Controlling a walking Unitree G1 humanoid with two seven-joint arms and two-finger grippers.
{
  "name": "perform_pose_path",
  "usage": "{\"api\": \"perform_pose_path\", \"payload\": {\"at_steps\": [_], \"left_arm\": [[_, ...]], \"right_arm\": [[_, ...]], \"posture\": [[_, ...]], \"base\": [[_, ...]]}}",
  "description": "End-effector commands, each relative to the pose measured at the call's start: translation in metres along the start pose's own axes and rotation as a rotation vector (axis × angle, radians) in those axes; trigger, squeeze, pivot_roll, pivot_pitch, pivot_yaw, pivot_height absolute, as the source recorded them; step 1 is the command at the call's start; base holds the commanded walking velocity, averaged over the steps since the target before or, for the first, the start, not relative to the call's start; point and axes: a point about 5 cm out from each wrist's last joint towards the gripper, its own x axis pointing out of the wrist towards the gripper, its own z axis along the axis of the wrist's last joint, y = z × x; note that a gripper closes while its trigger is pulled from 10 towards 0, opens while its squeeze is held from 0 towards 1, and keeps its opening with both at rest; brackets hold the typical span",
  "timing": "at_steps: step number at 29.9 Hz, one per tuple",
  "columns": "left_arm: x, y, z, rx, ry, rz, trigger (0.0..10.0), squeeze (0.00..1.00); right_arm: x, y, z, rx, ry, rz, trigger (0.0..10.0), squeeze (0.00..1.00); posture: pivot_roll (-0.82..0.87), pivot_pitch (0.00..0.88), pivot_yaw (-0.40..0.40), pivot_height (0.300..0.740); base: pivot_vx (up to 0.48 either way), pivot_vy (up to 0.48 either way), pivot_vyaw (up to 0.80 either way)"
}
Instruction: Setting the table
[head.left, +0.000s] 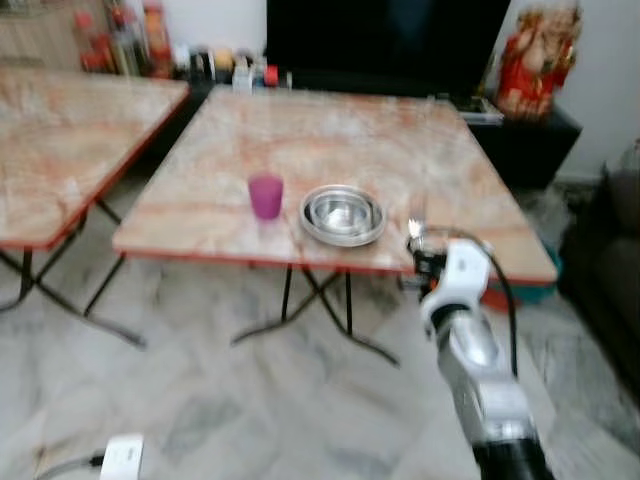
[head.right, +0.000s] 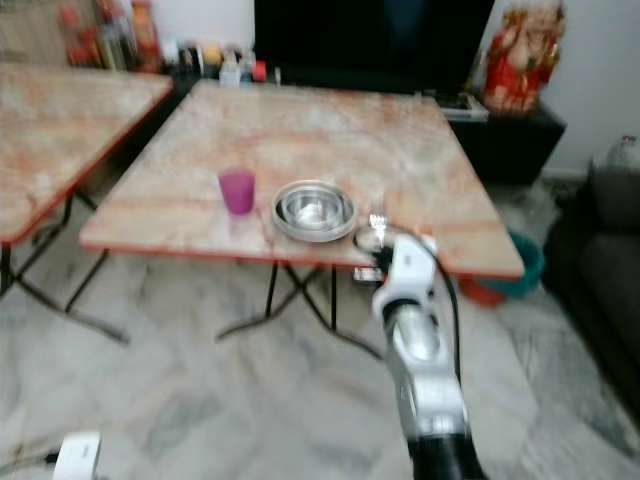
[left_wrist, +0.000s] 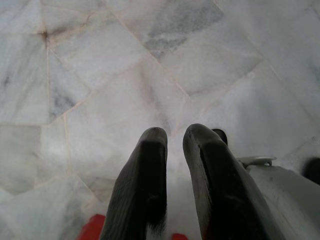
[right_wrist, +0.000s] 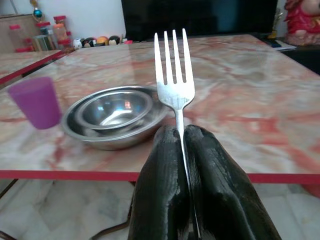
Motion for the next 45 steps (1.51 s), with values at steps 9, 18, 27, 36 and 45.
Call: {"api": "perform_pose_path", "payload": {"at_steps": [9,18,27,36,45], "left_arm": [[0.000,-0.006,-0.003,-0.058,-0.011,-0.007,10.0,0.00],[0.000,-0.005,-0.002,-0.035,-0.011,-0.001,10.0,0.00],[0.000,-0.004,-0.003,-0.034,-0.002,0.003,10.0,0.00],[0.000,-0.005,-0.003,-0.037,-0.001,0.004,10.0,0.00],[0.000,-0.006,-0.003,-0.040,-0.001,0.001,10.0,0.00]], "right_arm": [[0.000,-0.004,0.002,0.005,0.002,-0.003,10.0,0.00],[0.001,0.001,0.002,-0.002,0.010,0.018,10.0,0.00],[0.001,0.007,0.001,-0.009,0.010,0.037,10.0,0.00],[0.002,0.008,0.002,-0.032,0.010,0.051,10.0,0.00],[0.002,0.007,0.001,0.001,0.021,0.029,10.0,0.00]], "posture": [[-0.03,0.073,-0.047,0.740],[-0.03,0.069,-0.044,0.740],[-0.02,0.072,-0.046,0.740],[-0.03,0.072,-0.049,0.740],[-0.03,0.072,-0.053,0.740]], "base": [[0.000,-0.078,0.00],[0.121,0.000,0.00],[0.370,0.000,0.21],[0.372,0.000,0.00],[0.373,0.000,0.38]]}}
